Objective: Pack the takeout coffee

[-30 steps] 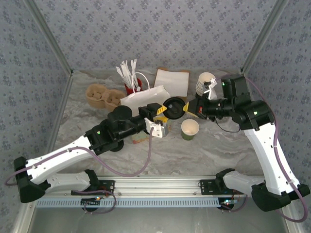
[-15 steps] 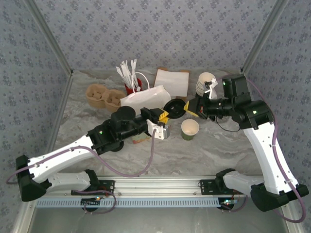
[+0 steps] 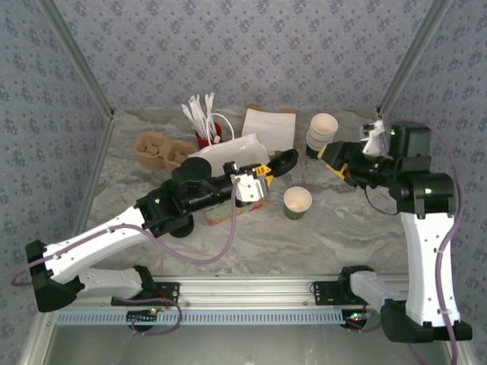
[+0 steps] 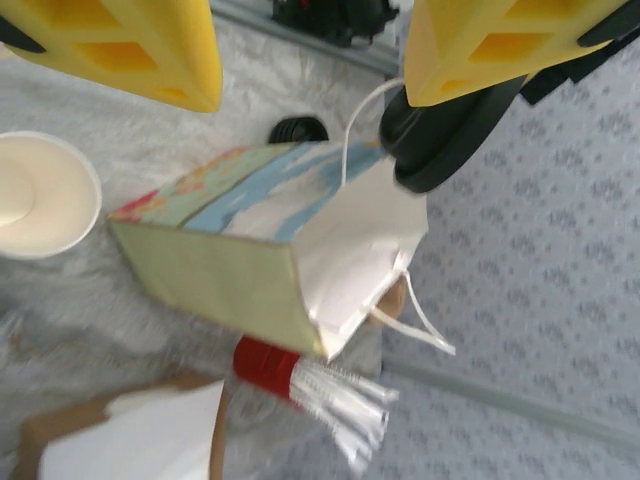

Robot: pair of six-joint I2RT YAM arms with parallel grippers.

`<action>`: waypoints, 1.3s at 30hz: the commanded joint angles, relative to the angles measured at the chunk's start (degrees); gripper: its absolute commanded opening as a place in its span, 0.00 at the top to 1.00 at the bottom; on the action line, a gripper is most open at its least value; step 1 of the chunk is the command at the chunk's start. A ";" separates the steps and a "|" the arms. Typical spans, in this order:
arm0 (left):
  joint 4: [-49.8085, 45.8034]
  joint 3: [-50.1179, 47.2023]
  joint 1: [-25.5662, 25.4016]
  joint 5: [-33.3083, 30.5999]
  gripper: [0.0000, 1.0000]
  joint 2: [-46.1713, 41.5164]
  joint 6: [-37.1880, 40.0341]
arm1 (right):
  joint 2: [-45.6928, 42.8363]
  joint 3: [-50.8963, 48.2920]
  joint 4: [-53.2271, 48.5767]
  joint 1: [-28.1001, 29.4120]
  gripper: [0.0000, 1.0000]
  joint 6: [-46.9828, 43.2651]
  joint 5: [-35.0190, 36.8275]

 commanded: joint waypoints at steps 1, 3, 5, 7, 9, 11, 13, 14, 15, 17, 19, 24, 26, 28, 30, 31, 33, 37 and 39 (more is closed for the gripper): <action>-0.18 4.14 -2.07 3.65 0.86 1.15 -17.30 | -0.69 2.01 -3.45 -7.02 0.47 -6.40 -2.39; -0.85 6.10 -3.02 4.28 0.86 2.59 -24.53 | -0.57 1.83 -3.77 -9.55 0.47 -7.77 -1.34; -1.96 7.84 -4.46 3.23 0.86 4.65 -32.05 | -1.04 0.46 -2.40 -11.00 0.47 -8.64 -0.28; -2.57 8.76 -5.42 2.04 0.86 6.51 -38.75 | -1.62 -1.64 -0.65 -12.91 0.47 -8.22 -0.05; -1.76 8.51 -6.06 1.60 0.86 8.13 -45.40 | -2.09 -4.74 1.83 -14.42 0.47 -7.21 -0.39; 0.03 7.22 -6.45 -1.41 0.87 9.94 -53.81 | -2.09 -7.84 3.52 -15.67 0.47 -6.68 -1.27; 0.37 6.75 -6.34 -1.98 0.87 11.66 -58.83 | -2.11 -10.81 5.34 -16.64 0.47 -6.67 -1.66; 0.42 6.46 -6.36 -3.06 0.87 12.53 -61.67 | -2.12 -12.42 6.36 -17.15 0.47 -6.52 -1.52; 1.11 6.05 -6.36 -3.70 0.88 13.31 -63.97 | -2.10 -13.54 7.15 -17.36 0.47 -6.22 -1.71; 3.28 5.01 -6.36 -3.26 0.89 15.50 -68.68 | -2.02 -16.27 8.85 -18.08 0.48 -5.63 -2.68; 3.76 5.34 -6.40 -2.24 0.89 18.31 -72.10 | -2.09 -18.05 9.94 -18.22 0.48 -5.35 -2.30; 6.47 4.07 -6.38 -1.52 0.90 23.25 -75.67 | -1.91 -19.91 10.90 -18.27 0.49 -5.44 -1.42; 6.85 3.77 -6.36 -1.81 0.89 24.69 -76.08 | -1.92 -20.59 11.31 -18.27 0.49 -5.35 -1.59; 8.27 2.76 -6.03 -1.31 0.90 26.00 -78.04 | -1.84 -21.22 11.39 -18.27 0.49 -5.35 -1.61; 10.69 1.36 -5.83 -0.53 0.90 26.90 -79.66 | -1.88 -21.46 11.50 -18.27 0.49 -5.44 -1.73; 10.90 1.03 -5.76 -0.27 0.90 27.06 -80.09 | -1.88 -21.46 11.56 -18.29 0.49 -5.56 -1.71; 11.66 0.36 -5.29 0.36 0.90 26.96 -80.46 | -1.91 -21.46 11.39 -18.28 0.49 -5.79 -1.53; 13.70 -3.02 -3.62 1.85 0.90 24.82 -81.20 | -1.77 -23.46 11.58 -18.27 0.49 -6.03 -1.27; 15.53 -5.48 -2.32 3.50 0.90 23.04 -81.23 | -1.62 -23.66 11.73 -18.27 0.49 -6.05 -1.30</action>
